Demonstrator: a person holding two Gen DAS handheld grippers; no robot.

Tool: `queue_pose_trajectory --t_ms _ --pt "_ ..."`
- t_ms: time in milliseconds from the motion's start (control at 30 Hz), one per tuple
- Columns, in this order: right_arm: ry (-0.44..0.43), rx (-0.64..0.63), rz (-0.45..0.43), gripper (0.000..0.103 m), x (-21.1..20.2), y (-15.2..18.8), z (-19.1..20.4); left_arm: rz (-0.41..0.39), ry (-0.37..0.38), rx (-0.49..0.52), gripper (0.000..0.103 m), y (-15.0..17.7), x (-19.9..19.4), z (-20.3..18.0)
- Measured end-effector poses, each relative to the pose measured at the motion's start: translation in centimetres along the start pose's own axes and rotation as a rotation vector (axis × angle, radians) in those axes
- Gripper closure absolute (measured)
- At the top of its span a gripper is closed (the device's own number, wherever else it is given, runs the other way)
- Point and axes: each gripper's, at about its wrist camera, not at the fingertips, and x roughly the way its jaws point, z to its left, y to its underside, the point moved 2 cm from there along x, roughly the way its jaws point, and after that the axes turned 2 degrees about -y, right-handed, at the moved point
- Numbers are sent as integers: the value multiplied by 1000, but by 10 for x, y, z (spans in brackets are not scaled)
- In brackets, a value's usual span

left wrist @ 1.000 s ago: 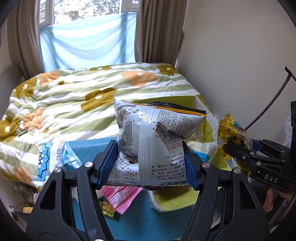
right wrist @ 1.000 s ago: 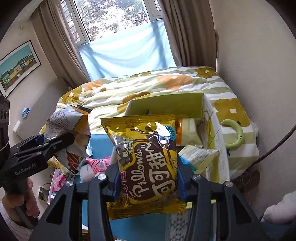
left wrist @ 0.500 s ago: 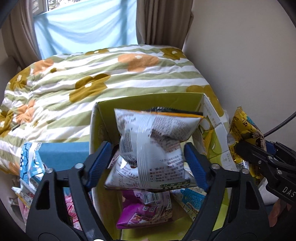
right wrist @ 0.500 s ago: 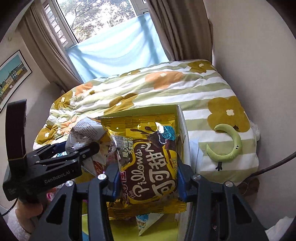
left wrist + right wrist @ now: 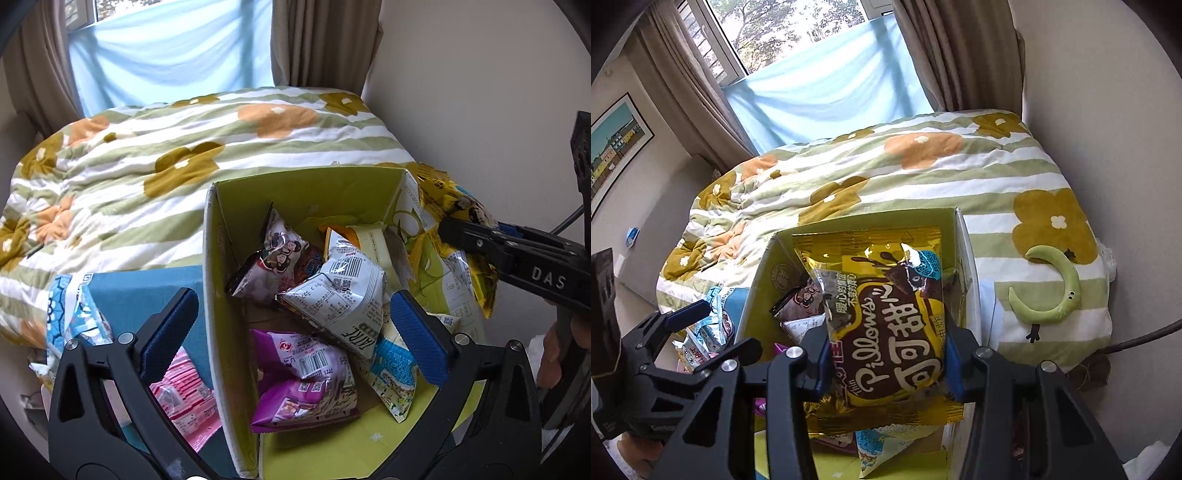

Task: Organize snacks
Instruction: 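Carry both bags over the box and open both tools to drop them in, then move both tools back from the box toward the remaining snacks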

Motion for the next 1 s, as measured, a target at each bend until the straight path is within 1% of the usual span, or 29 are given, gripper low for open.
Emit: queue_pose_trajectory --t_ms 67,267,333,400,433,467,533,633,700,767,867,1000 --pt "16 -10 18 58 11 -7 3 0 -10 6 0 1 0 3" --pt "27 -25 56 57 42 -23 8 3 -34 21 0 2 3 11" --pt "37 -21 54 57 49 -25 7 7 -31 17 1 2 5 14" --pt "39 -9 55 49 55 -27 6 13 -28 12 1 3 6 18" --pt "31 1 48 35 57 -27 4 17 -26 9 1 4 8 19" --pt "29 13 37 15 58 -27 3 21 -23 8 1 5 8 20" --pt "30 27 6 2 52 -23 1 24 -21 11 1 9 8 20" --pt "17 22 -37 1 38 -11 3 22 -9 14 1 15 5 19" --pt "10 13 -46 1 31 -1 4 18 -5 17 1 16 2 18" --pt "21 5 -52 1 26 5 5 8 -5 21 1 17 -2 16" --pt "5 20 -43 1 18 9 5 -12 -9 27 1 15 -12 14" --pt "0 33 -72 1 -1 11 5 -44 -26 32 1 14 -28 10"
